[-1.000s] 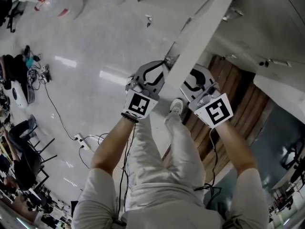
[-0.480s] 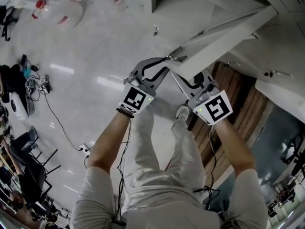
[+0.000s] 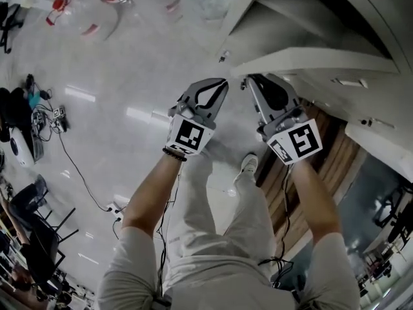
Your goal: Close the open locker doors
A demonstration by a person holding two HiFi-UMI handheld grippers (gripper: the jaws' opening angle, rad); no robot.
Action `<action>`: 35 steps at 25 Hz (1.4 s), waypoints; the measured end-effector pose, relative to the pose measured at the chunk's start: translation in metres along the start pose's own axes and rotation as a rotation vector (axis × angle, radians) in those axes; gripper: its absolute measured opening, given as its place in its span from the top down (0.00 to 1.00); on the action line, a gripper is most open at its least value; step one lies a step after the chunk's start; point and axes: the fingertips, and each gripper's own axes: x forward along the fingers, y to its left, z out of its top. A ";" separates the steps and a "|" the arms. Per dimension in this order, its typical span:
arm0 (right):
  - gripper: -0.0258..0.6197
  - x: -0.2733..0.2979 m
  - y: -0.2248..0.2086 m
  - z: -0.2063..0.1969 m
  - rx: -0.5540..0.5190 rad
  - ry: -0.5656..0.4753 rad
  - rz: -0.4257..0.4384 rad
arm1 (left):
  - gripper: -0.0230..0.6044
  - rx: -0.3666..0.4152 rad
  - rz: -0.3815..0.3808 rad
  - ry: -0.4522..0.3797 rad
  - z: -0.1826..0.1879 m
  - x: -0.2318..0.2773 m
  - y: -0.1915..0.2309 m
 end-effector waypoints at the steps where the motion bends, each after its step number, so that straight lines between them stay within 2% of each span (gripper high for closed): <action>1: 0.89 0.006 -0.005 0.002 0.001 -0.004 -0.015 | 0.93 -0.012 0.016 -0.009 0.002 0.003 0.004; 5: 0.91 0.027 -0.024 0.009 0.008 -0.024 -0.087 | 0.95 -0.047 0.093 -0.023 0.014 0.028 0.023; 9: 0.92 0.042 -0.041 0.014 0.002 -0.040 -0.145 | 0.96 -0.076 0.146 0.000 0.017 0.058 0.045; 15: 0.94 0.058 -0.065 0.021 0.027 -0.064 -0.233 | 0.96 -0.079 0.161 0.008 0.019 0.085 0.070; 18: 0.95 0.061 -0.080 0.019 0.069 -0.067 -0.259 | 0.96 -0.070 0.150 0.007 0.024 0.096 0.078; 23: 0.95 0.065 -0.093 0.013 0.068 -0.056 -0.314 | 0.96 -0.052 0.135 0.016 0.028 0.111 0.086; 30: 0.95 0.055 -0.085 0.022 0.066 -0.061 -0.321 | 0.96 -0.044 0.142 0.024 0.030 0.113 0.089; 35: 0.95 0.016 -0.073 0.039 0.104 -0.091 -0.349 | 0.96 -0.005 0.195 0.044 0.035 0.098 0.100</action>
